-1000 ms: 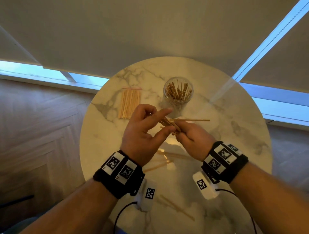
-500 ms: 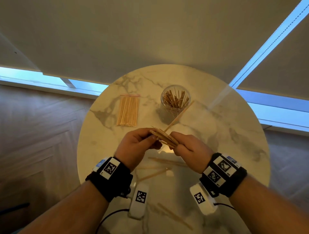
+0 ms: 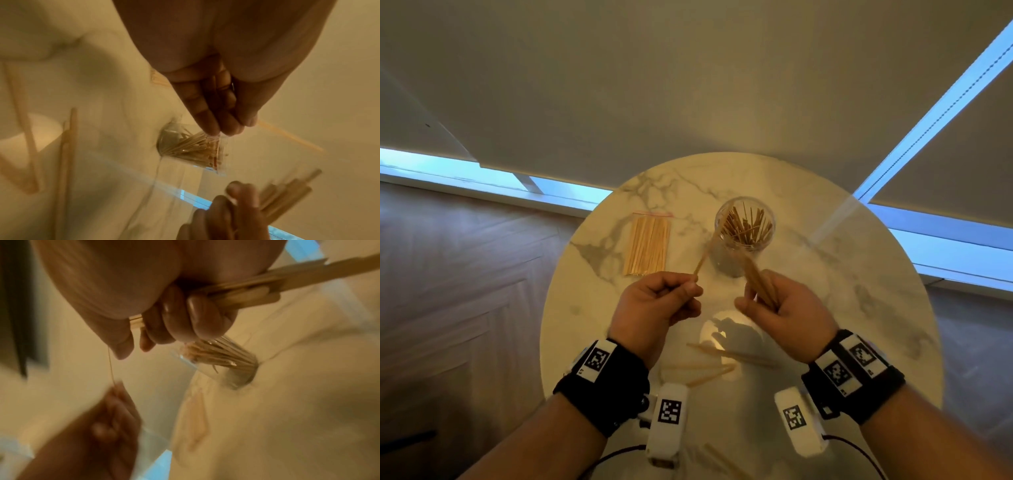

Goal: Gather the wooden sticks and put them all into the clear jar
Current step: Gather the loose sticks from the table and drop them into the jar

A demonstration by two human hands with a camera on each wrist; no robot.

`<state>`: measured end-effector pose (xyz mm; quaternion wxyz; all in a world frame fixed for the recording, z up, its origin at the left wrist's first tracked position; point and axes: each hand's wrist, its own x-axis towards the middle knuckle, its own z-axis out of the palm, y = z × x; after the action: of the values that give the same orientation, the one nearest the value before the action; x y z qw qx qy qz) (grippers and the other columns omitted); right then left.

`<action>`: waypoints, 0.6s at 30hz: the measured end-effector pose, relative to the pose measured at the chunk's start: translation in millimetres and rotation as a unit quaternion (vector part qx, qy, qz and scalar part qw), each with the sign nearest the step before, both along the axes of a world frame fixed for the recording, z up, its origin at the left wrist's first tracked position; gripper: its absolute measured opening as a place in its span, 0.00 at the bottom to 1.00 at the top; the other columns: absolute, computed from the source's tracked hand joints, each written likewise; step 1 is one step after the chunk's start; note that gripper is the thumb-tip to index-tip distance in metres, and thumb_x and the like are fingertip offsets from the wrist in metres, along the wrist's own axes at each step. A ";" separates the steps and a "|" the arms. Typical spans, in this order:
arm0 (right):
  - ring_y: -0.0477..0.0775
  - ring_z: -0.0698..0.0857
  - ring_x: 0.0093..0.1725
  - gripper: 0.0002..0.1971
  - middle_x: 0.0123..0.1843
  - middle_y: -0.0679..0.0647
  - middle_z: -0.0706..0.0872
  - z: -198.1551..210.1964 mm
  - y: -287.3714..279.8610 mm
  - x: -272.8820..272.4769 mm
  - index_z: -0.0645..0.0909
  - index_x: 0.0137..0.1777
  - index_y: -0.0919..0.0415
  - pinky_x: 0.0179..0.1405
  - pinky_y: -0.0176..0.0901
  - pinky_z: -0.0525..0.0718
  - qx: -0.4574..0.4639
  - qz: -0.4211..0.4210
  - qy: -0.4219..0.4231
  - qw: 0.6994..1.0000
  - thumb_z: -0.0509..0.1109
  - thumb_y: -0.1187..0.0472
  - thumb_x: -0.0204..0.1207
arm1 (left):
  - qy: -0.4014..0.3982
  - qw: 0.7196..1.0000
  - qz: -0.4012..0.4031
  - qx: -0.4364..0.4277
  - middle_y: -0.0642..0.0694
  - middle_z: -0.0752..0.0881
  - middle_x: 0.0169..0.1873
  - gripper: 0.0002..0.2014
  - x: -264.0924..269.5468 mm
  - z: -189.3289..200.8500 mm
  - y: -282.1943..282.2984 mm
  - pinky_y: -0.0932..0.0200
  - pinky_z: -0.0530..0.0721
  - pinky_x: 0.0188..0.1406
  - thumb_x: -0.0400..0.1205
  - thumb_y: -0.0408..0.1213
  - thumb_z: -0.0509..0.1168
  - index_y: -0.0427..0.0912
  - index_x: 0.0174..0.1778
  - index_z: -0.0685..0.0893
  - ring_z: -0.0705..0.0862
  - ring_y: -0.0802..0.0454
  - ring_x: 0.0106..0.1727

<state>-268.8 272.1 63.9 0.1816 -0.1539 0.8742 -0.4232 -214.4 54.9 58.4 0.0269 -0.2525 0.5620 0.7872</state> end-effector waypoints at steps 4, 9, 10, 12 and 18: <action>0.49 0.73 0.26 0.20 0.28 0.47 0.77 25.2 -10.1 -19.5 0.86 0.51 0.53 0.27 0.47 0.77 -0.265 -0.122 -0.103 0.951 0.77 0.38 0.70 | -0.014 0.997 -0.062 0.052 0.37 0.90 0.35 0.05 1.8 2.8 25.8 0.53 0.89 0.38 0.81 0.23 0.70 0.34 0.46 0.91 0.86 0.46 0.33; 0.49 0.70 0.24 0.19 0.28 0.54 0.73 51.8 -23.9 -39.2 0.81 0.38 0.56 0.26 0.44 0.71 -0.347 -0.177 -0.090 0.917 0.71 0.39 0.78 | 0.029 0.992 -0.107 -0.067 0.43 0.89 0.33 0.07 -10.6 7.2 49.2 0.49 0.86 0.44 0.83 0.38 0.74 0.38 0.43 0.91 0.84 0.48 0.35; 0.50 0.69 0.24 0.21 0.27 0.55 0.71 56.5 -24.0 -41.8 0.79 0.37 0.57 0.25 0.43 0.69 -0.361 -0.182 -0.091 0.910 0.68 0.41 0.82 | 0.036 0.991 -0.099 -0.082 0.45 0.89 0.34 0.10 -14.7 9.1 49.6 0.49 0.85 0.45 0.81 0.44 0.73 0.41 0.42 0.92 0.84 0.50 0.36; 0.50 0.65 0.23 0.23 0.27 0.53 0.68 67.5 -24.7 -48.8 0.76 0.34 0.57 0.24 0.42 0.63 -0.414 -0.190 -0.108 0.884 0.63 0.42 0.86 | 0.038 0.990 -0.092 -0.096 0.47 0.89 0.37 0.14 -22.4 11.7 49.0 0.51 0.85 0.48 0.76 0.54 0.71 0.47 0.40 0.92 0.84 0.52 0.40; 0.49 0.71 0.31 0.25 0.33 0.53 0.74 92.3 -30.7 -62.0 0.69 0.35 0.56 0.20 0.37 0.66 -0.583 -0.186 -0.152 0.776 0.53 0.40 0.89 | -0.110 0.973 -0.085 0.182 0.35 0.91 0.60 0.25 -29.7 13.2 62.9 0.39 0.82 0.69 0.88 0.56 0.61 0.36 0.63 0.87 0.89 0.36 0.62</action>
<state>-330.8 241.4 156.2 0.1055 0.0018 0.4332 -0.8951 -244.1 117.8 71.6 0.2009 -0.2799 0.4222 0.8385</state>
